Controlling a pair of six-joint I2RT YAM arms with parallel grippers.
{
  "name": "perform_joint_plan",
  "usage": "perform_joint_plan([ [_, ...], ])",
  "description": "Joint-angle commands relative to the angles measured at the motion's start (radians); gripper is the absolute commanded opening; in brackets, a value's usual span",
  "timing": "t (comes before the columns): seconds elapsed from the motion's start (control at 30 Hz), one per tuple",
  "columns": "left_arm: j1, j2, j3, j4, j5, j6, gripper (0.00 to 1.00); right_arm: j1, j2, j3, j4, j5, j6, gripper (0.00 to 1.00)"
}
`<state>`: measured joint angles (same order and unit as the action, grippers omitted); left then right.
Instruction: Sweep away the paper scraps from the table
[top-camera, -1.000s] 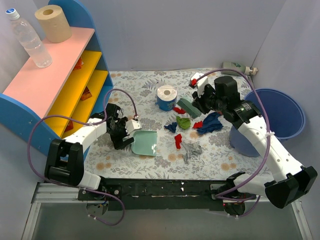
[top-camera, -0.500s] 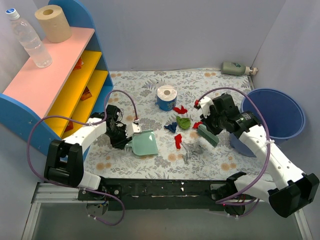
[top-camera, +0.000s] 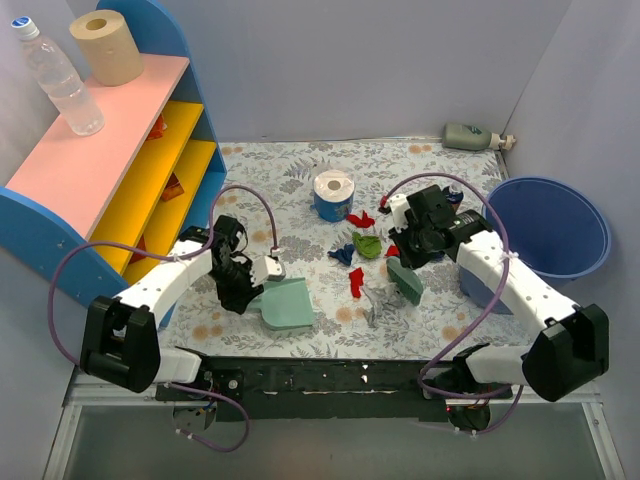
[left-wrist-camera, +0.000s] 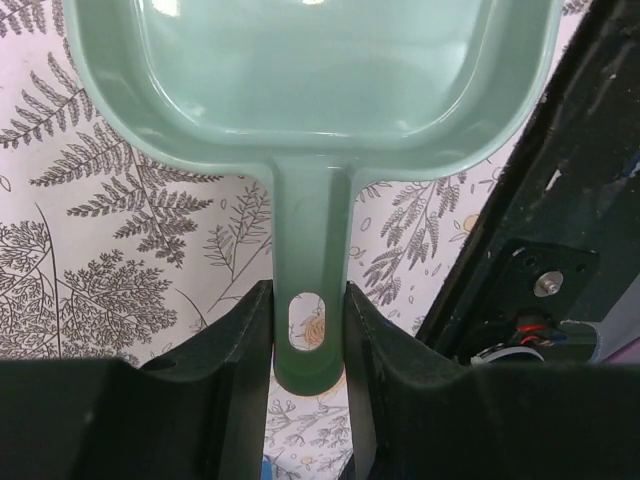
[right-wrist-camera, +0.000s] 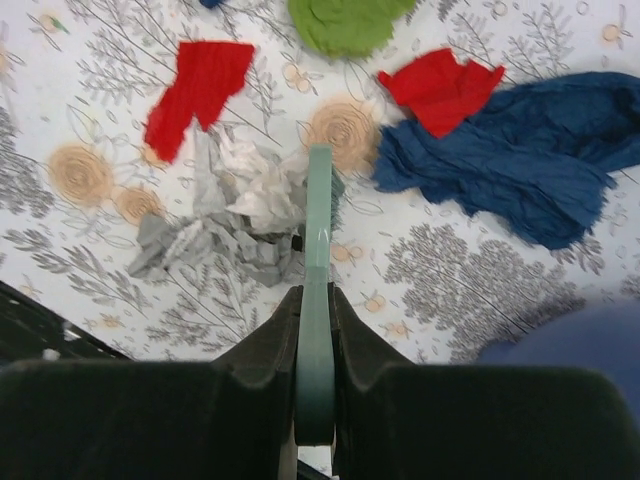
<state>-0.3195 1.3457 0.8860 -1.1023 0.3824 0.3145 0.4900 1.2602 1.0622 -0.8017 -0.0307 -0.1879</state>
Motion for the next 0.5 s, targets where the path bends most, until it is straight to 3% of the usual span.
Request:
perform_joint_plan([
  [0.0,-0.085,-0.075,0.019,-0.05,-0.077,0.005,0.0,-0.004,0.08,0.065,0.056,-0.173,0.123,0.01],
  [0.13,-0.222,-0.071,-0.012,0.051,-0.177,-0.064,0.0,0.027,0.172,0.126,0.093,-0.336,0.136,0.01],
  [0.27,-0.322,0.059,0.043,0.114,-0.218,-0.15,0.0,0.038,0.244,0.194,0.128,-0.421,0.133,0.01],
  [0.47,-0.337,0.184,0.168,0.188,-0.153,-0.273,0.0,0.041,0.329,0.266,0.188,-0.578,0.14,0.01],
])
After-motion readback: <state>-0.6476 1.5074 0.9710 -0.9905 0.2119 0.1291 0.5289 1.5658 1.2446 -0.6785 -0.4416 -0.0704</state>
